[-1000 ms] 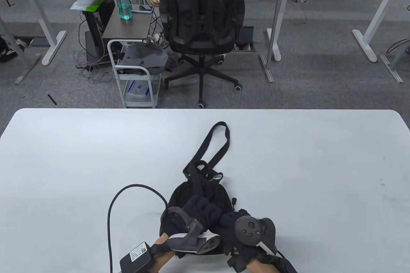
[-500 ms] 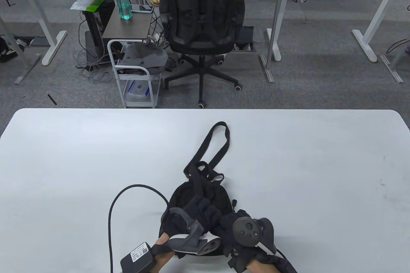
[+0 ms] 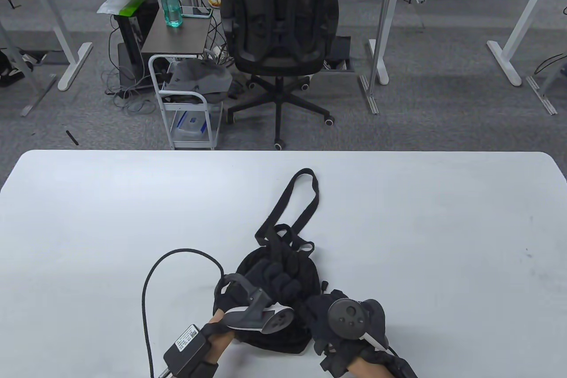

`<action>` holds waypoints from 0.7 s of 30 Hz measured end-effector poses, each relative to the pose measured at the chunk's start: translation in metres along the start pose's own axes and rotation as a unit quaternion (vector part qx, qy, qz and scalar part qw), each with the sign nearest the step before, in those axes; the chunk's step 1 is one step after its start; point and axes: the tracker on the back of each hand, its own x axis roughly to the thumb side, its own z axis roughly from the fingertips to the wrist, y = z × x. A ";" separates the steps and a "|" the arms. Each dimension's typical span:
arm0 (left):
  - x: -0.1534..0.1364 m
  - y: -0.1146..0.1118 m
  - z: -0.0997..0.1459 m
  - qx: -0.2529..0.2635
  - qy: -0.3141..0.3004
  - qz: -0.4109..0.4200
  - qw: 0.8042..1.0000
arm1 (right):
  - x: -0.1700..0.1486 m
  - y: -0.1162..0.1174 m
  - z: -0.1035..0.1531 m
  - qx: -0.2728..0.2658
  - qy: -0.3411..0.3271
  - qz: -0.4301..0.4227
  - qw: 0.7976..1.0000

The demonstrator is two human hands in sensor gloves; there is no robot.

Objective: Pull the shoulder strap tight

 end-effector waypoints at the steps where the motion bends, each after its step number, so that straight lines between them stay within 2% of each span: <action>1: 0.004 0.000 0.001 0.008 -0.001 -0.020 1.000 | -0.002 0.000 0.000 0.003 0.004 -0.006 1.000; 3: 0.010 0.001 0.003 0.021 -0.005 -0.044 0.999 | -0.006 -0.001 0.002 -0.001 0.002 -0.011 1.000; 5: 0.015 -0.003 0.006 0.054 -0.010 -0.058 0.997 | -0.010 -0.002 0.004 0.001 0.004 -0.027 1.000; 9: 0.019 0.003 0.007 0.095 -0.013 -0.041 0.995 | -0.008 -0.006 0.005 -0.018 0.003 -0.070 0.997; 12: 0.025 0.006 0.006 0.120 -0.013 -0.035 0.992 | -0.003 -0.009 0.006 -0.029 0.005 -0.066 0.997; 16: 0.027 0.020 0.007 0.124 -0.016 -0.040 0.991 | -0.002 -0.010 0.006 -0.025 0.015 -0.081 0.996; 21: 0.026 0.026 0.005 0.121 -0.023 -0.052 0.991 | -0.002 -0.010 0.004 -0.008 0.018 -0.080 0.997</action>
